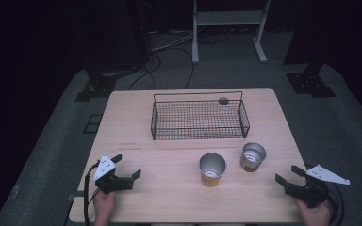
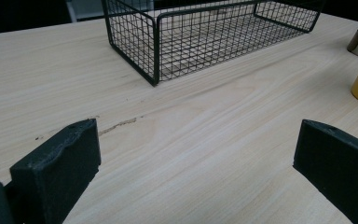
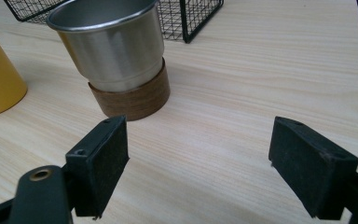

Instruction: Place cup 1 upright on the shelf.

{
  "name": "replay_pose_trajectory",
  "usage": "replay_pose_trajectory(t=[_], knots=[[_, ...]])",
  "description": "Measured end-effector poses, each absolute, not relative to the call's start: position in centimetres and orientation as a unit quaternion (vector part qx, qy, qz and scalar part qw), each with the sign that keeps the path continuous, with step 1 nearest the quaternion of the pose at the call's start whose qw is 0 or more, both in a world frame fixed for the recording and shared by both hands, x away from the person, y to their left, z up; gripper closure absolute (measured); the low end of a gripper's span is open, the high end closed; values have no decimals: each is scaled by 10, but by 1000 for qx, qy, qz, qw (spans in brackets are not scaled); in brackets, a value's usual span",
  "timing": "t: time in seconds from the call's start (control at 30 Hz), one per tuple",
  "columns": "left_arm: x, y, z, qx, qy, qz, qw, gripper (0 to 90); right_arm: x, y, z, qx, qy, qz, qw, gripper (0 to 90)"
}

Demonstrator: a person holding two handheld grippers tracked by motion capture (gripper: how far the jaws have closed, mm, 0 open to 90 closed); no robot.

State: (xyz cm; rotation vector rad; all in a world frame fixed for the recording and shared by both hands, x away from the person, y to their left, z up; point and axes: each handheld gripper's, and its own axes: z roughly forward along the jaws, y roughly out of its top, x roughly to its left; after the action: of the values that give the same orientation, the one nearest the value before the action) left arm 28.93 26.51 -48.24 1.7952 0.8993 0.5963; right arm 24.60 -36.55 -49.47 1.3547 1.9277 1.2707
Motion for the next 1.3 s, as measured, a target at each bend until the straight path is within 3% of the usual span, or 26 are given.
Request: replay_pose_trajectory(t=[1.3], knots=[[288, 265, -482, 743, 366, 249, 503, 0, 258, -336, -477, 427, 766, 441, 192, 106]])
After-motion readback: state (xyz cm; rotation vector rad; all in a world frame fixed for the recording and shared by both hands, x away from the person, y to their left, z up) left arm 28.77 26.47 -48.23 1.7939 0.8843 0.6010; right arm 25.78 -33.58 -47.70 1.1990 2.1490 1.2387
